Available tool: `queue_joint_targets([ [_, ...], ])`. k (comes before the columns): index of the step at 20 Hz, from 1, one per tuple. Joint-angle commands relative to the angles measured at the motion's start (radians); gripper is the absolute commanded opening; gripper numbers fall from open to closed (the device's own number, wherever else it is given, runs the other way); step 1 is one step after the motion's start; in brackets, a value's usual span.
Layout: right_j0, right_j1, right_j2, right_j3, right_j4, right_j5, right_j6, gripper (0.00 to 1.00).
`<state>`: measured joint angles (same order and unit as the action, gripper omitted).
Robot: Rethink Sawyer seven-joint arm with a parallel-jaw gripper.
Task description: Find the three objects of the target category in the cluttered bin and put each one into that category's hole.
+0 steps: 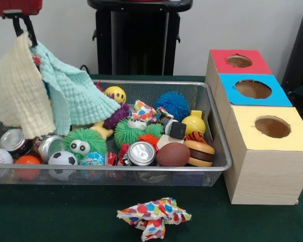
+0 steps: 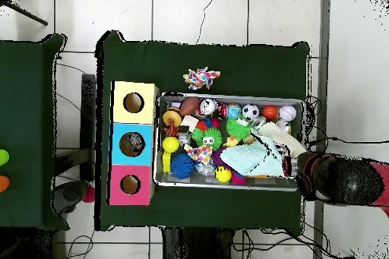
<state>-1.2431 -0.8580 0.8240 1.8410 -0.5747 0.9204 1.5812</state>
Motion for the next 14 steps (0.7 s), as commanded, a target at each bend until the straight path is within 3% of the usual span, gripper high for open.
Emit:
queue_joint_targets([
  [1, -0.007, 0.043, 0.044, 0.037, 0.032, -0.026, -0.150, 0.00],
  [5, -0.014, 0.056, 0.051, 0.049, 0.042, -0.049, -0.127, 0.00],
  [6, -0.015, 0.056, 0.052, 0.051, 0.040, -0.048, -0.122, 1.00],
  [14, -0.028, 0.057, 0.069, 0.057, 0.047, -0.064, -0.127, 1.00],
])
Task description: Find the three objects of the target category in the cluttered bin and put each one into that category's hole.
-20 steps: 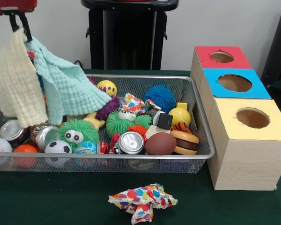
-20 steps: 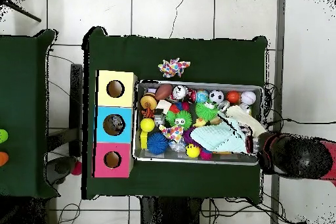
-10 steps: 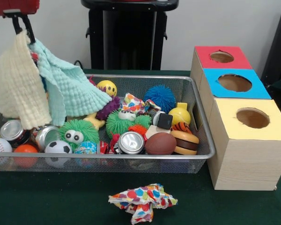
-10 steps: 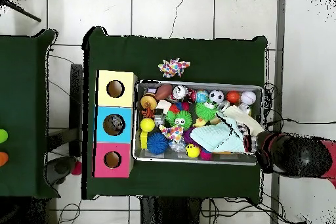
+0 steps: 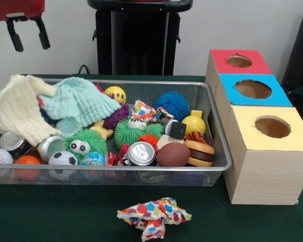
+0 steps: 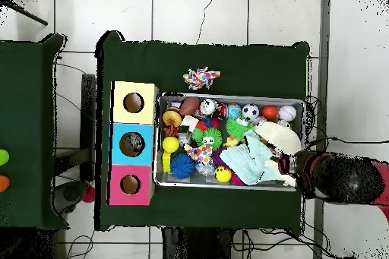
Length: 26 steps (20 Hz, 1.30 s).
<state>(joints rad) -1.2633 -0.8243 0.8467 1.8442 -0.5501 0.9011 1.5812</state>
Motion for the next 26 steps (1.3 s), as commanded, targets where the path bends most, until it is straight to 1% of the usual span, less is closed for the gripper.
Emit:
queue_joint_targets([
  [1, -0.005, 0.023, 0.043, 0.055, 0.026, -0.041, -0.120, 1.00],
  [3, -0.004, 0.026, 0.039, 0.061, 0.039, -0.047, -0.100, 1.00],
  [7, 0.000, 0.018, 0.045, 0.124, 0.126, -0.063, -0.009, 1.00],
  [8, 0.000, 0.025, 0.055, 0.150, 0.162, -0.091, 0.029, 1.00],
  [9, 0.003, 0.030, 0.057, 0.163, 0.180, -0.109, 0.050, 1.00],
  [10, 0.004, 0.039, 0.066, 0.189, 0.214, -0.148, 0.088, 1.00],
  [13, 0.016, 0.045, 0.069, 0.234, 0.255, -0.224, 0.125, 1.00],
  [16, 0.072, 0.033, 0.010, 0.240, 0.221, -0.278, 0.143, 1.00],
  [19, 0.137, 0.041, -0.046, 0.232, 0.185, -0.340, 0.160, 1.00],
  [23, 0.246, 0.055, -0.164, 0.203, 0.115, -0.405, 0.189, 1.00],
  [26, 0.334, 0.086, -0.270, 0.175, 0.064, -0.484, 0.228, 1.00],
])
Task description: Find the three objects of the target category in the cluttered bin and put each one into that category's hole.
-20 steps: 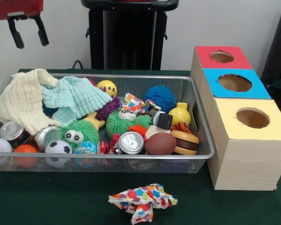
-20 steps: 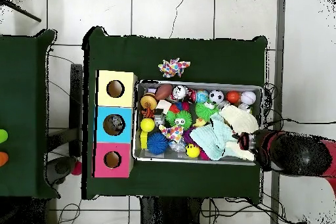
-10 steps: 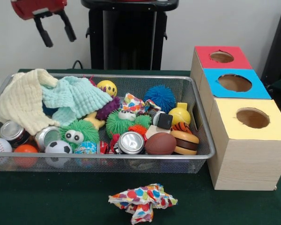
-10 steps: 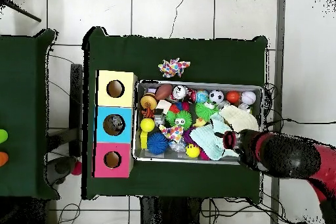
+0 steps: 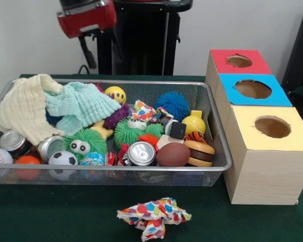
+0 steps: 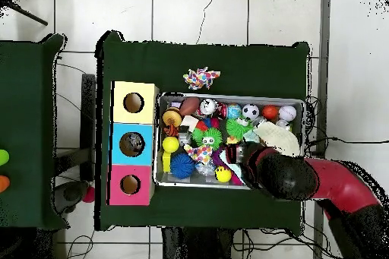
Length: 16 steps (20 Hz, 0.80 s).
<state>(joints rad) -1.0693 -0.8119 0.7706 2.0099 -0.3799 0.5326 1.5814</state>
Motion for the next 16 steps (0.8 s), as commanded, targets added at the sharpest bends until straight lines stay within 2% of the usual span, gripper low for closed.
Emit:
queue_joint_targets([
  [1, 0.160, 0.081, -0.217, 0.003, -0.115, -0.135, 0.228, 1.00],
  [4, 0.244, 0.131, -0.313, -0.038, -0.161, -0.206, 0.235, 1.00],
  [6, 0.266, 0.164, -0.344, -0.048, -0.155, -0.254, 0.230, 1.00],
  [11, 0.313, 0.194, -0.416, -0.068, -0.160, -0.307, 0.196, 1.00],
  [14, 0.376, 0.244, -0.512, -0.123, -0.233, -0.375, 0.169, 1.00],
  [16, 0.406, 0.275, -0.559, -0.151, -0.255, -0.405, 0.157, 1.00],
])
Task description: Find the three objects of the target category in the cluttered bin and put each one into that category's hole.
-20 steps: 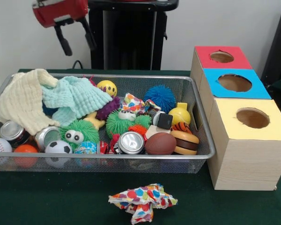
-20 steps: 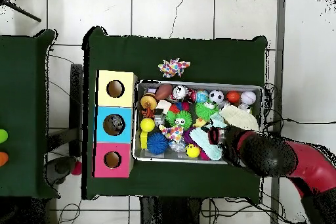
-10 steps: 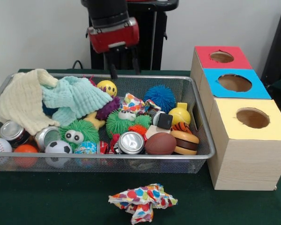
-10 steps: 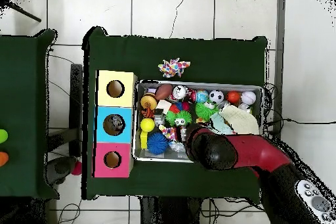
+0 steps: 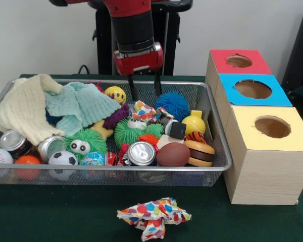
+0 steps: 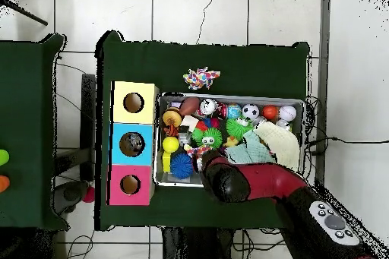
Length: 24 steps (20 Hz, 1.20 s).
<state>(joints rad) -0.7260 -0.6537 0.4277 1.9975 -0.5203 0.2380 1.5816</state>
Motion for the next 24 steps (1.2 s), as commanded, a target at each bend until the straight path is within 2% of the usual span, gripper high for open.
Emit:
queue_joint_targets([
  [1, 0.063, 0.126, -0.221, -0.142, -0.110, -0.118, 0.151, 1.00],
  [9, 0.102, 0.145, -0.269, -0.178, -0.136, -0.089, 0.086, 1.00],
  [15, 0.112, 0.185, -0.302, -0.186, -0.104, -0.174, 0.142, 1.00],
  [19, 0.073, 0.214, -0.254, -0.165, -0.075, -0.243, 0.157, 1.00],
  [24, -0.067, 0.210, -0.068, -0.061, 0.028, -0.247, 0.210, 1.00],
])
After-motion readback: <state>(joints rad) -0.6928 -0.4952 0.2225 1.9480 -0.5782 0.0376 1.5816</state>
